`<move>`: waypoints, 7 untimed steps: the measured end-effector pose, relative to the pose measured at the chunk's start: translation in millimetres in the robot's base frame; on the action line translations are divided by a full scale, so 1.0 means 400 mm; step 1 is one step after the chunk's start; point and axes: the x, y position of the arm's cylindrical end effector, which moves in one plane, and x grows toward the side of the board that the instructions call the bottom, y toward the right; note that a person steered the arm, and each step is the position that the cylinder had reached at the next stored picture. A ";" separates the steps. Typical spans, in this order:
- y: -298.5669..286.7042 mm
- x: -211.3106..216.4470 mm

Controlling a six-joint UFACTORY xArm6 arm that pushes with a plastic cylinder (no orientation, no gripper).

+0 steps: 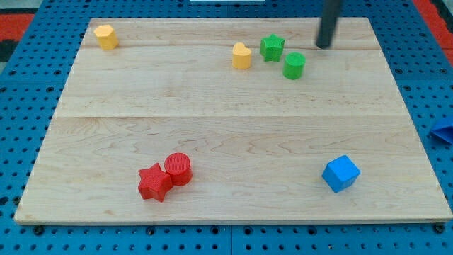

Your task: Place the blue cube to the bottom of the green circle

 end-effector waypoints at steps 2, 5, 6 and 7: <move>-0.294 0.073; 0.096 0.663; -0.101 0.685; -0.290 0.517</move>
